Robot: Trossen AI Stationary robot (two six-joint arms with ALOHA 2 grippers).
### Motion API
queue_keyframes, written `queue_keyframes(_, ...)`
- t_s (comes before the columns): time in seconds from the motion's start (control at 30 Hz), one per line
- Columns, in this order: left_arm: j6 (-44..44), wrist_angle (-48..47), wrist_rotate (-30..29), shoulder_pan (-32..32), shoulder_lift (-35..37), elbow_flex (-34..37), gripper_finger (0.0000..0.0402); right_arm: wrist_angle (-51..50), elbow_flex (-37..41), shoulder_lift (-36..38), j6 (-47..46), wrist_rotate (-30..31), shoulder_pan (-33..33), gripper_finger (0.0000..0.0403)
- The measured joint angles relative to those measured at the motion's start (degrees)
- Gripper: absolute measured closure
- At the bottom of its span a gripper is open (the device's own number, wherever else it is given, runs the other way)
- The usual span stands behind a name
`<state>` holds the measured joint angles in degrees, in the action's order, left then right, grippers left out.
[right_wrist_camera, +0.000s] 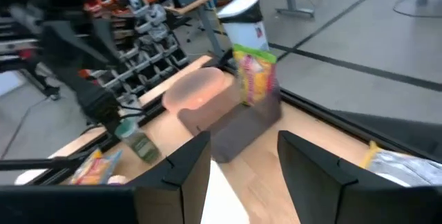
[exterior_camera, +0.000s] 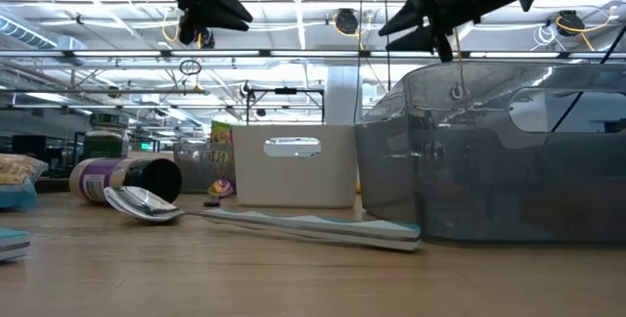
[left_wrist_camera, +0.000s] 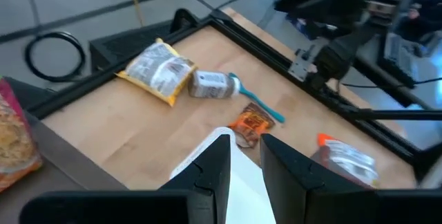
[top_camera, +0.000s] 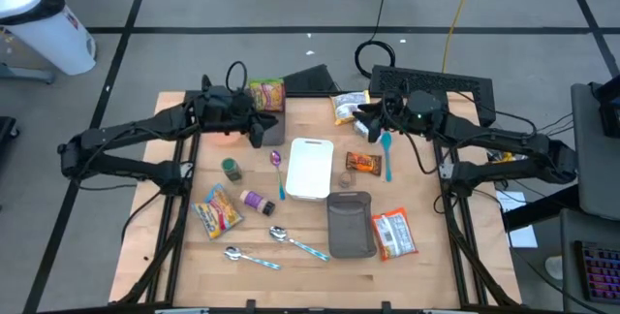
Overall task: Pick & Place Food Item
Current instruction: Put the blue baby spoon into the bottom black bin
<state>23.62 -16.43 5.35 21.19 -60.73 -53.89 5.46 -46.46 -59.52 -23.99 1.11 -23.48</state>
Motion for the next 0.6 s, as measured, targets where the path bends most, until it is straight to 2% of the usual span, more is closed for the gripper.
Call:
queue_keyframes(0.2,0.5,0.1,8.3,3.9,0.0,0.0,0.0315,-0.4,0.0,0.0,-4.2,-8.2,-6.9,0.0243)
queue_keyframes(0.37,-2.6,2.6,7.8,5.6,0.0,0.0,0.0315,-0.7,0.0,-1.8,-4.6,-14.9,-10.9,0.0243)
queue_keyframes(0.6,-3.6,11.4,5.1,5.9,0.0,0.0,0.0316,-7.0,0.0,-3.4,4.7,-14.8,-12.4,0.0243)
